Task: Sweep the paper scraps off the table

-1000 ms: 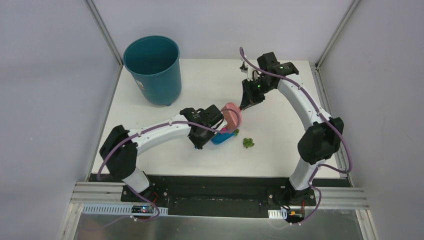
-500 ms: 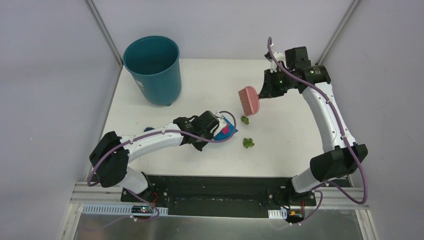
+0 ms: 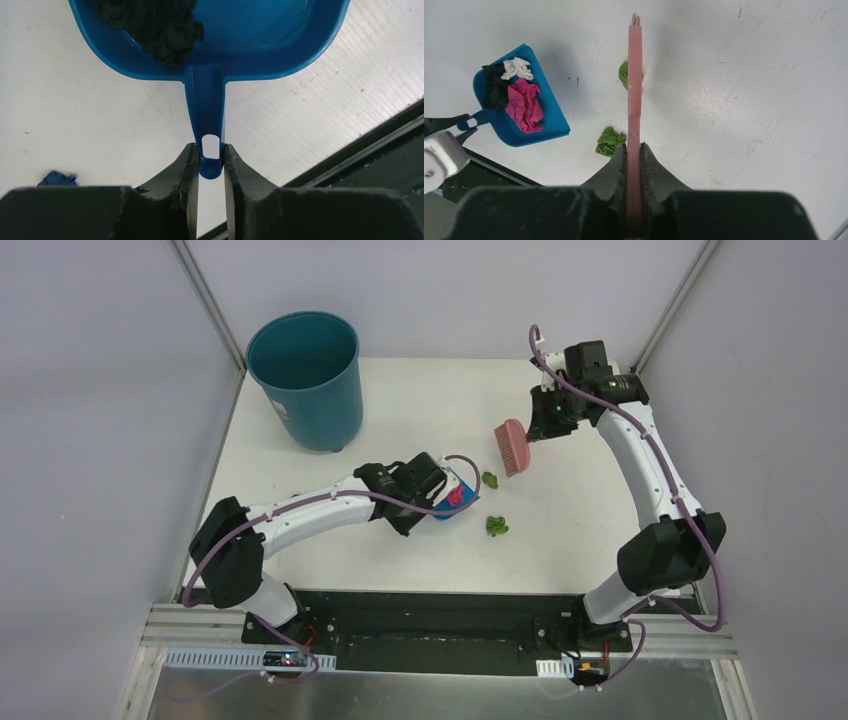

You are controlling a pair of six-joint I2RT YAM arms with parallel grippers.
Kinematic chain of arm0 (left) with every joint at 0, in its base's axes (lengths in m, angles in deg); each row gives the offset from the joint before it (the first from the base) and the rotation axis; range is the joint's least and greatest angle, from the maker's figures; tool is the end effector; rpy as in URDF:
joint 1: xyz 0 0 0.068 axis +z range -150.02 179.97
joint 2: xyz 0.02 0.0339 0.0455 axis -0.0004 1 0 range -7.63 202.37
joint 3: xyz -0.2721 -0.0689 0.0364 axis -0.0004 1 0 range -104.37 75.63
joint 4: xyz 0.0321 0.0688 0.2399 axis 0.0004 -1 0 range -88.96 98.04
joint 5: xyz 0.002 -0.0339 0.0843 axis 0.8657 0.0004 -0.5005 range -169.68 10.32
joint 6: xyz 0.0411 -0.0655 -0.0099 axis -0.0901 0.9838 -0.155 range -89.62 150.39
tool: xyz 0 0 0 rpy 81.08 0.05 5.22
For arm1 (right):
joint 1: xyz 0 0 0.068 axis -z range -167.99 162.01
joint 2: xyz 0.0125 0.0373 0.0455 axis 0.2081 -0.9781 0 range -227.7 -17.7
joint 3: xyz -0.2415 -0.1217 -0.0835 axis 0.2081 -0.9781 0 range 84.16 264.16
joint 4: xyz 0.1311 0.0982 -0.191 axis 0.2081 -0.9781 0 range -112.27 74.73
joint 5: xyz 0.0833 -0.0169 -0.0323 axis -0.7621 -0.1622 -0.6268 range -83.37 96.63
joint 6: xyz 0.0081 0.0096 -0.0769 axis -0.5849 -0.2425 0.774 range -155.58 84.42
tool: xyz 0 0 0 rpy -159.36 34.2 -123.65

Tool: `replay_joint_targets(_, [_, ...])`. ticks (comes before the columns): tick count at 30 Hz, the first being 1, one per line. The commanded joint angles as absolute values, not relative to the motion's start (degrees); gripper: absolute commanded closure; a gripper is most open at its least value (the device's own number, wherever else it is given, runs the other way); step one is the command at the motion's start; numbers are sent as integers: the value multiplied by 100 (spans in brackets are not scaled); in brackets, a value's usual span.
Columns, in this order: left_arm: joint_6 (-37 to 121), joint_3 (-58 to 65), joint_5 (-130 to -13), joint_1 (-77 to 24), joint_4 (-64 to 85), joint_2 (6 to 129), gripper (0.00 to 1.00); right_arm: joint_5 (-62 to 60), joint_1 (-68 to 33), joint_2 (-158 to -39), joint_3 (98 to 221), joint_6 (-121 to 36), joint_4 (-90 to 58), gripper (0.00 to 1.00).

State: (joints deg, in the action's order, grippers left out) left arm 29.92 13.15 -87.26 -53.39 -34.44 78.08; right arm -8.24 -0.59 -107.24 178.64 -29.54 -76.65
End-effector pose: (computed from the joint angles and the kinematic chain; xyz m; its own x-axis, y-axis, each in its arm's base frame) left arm 0.1838 -0.2324 0.2224 -0.5375 0.7366 -0.4105 0.7675 0.6290 0.1236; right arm 0.3112 0.0871 0.3527 -0.7719 -0.2769 -0.5723 -0.4331 0.8880 0.1544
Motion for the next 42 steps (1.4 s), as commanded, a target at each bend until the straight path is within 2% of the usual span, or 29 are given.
replay_joint_targets(1, [3107,181,-8738,-5453,-4743,8325,100,-567,-18,-10944,17894,-2822,-7216,100])
replay_joint_targets(5, [3191,-347,-9124,-5458,-5523,8890,100,-492,-20,-11126,17814,-2844,-6987,100])
replay_joint_targets(10, [3144,-776,-8279,-5453,-5792,9644,100,-122,-124,-11494,17867,-2675,-6978,100])
replay_joint_targets(16, [3229,-1281,-8084,-5446,-5844,10423,100,357,-563,-11771,17597,-2514,-6771,100])
replay_joint_targets(20, [3237,-1789,-8059,-5451,-5907,11007,100,-326,-886,-12000,17480,-2452,-6968,100])
replay_joint_targets(23, [3163,-2071,-8104,-5451,-5889,11238,100,-1664,-812,-12110,17634,-2594,-7532,100])
replay_joint_targets(26, [3153,-2199,-8163,-5445,-5837,11298,100,-2201,-717,-11983,17697,-2764,-7685,100])
replay_joint_targets(34, [3197,-1606,-8511,-5447,-5160,10877,100,-1605,-566,-11414,17680,-2779,-7504,100])
replay_joint_targets(37, [3263,-934,-8815,-5457,-4433,10371,100,-1368,-434,-11360,17652,-2737,-7470,100])
replay_joint_targets(42, [3283,498,-9076,-5525,-2589,9238,100,-1842,280,-11394,17606,-2871,-7525,100])
